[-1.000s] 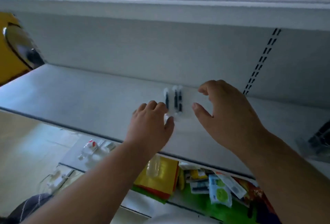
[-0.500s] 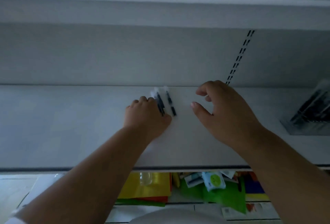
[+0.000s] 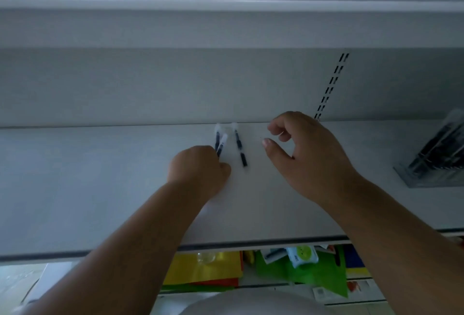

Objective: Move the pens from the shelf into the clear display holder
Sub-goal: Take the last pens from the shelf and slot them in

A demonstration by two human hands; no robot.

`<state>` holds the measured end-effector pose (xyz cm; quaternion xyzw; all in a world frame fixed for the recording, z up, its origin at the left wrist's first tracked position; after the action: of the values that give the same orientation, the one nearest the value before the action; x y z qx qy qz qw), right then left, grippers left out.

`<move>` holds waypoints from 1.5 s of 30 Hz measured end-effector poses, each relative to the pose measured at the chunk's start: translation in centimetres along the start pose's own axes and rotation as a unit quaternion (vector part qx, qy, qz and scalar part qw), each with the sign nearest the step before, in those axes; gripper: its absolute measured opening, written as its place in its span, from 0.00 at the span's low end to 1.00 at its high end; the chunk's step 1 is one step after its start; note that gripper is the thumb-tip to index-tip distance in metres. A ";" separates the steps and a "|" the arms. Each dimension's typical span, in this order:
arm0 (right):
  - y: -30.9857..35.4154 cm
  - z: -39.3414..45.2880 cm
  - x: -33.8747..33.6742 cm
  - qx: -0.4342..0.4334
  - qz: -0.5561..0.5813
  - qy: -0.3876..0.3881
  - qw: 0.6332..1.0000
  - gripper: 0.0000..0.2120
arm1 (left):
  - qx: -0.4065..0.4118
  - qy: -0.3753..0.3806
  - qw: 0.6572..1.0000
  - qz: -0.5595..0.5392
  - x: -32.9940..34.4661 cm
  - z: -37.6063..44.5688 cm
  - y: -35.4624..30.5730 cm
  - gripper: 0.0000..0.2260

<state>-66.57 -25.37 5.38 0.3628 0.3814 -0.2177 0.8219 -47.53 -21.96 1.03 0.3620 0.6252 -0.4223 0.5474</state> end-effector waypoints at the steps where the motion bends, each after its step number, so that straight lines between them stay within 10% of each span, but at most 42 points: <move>1: 0.0 0.1 0.1 0.002 0.000 0.001 1.000 0.10 | 0.007 -0.011 1.000 -0.011 0.1 -0.2 0.3 0.11; 9: -0.3 1.0 2.9 0.032 0.002 0.039 0.999 0.08 | 0.031 -0.077 0.957 -0.277 -0.1 -3.3 2.6 0.10; 21: -0.4 3.4 8.1 0.157 -0.083 0.173 0.969 0.10 | -0.034 0.009 0.768 -0.639 -0.5 -7.1 4.2 0.09; 32: -2.1 -2.1 -0.1 0.244 0.177 0.033 0.953 0.08 | -0.036 0.081 0.707 -0.701 0.2 -7.0 -2.0 0.09; 37: -4.5 -7.1 -6.6 0.257 0.193 -0.085 0.943 0.12 | 0.030 0.098 0.733 -0.672 1.4 -7.9 -9.2 0.13; 45: -13.3 -19.8 -18.9 0.278 0.154 -0.196 0.928 0.04 | 0.119 0.253 0.672 -0.685 3.8 -14.9 -25.9 0.15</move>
<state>-95.95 -17.26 5.67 0.5811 0.0766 -0.2527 0.7698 -77.37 -18.08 1.35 -0.0130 0.7565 -0.6423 -0.1226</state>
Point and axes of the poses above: each hand's wrist, its own z-axis towards the middle knuckle, its own x-axis out of the palm, y = z × x, the point moved 1 cm from there along z, towards the middle knuckle, and after that the axes turned 1 degree about -y, right-handed, at the moved point
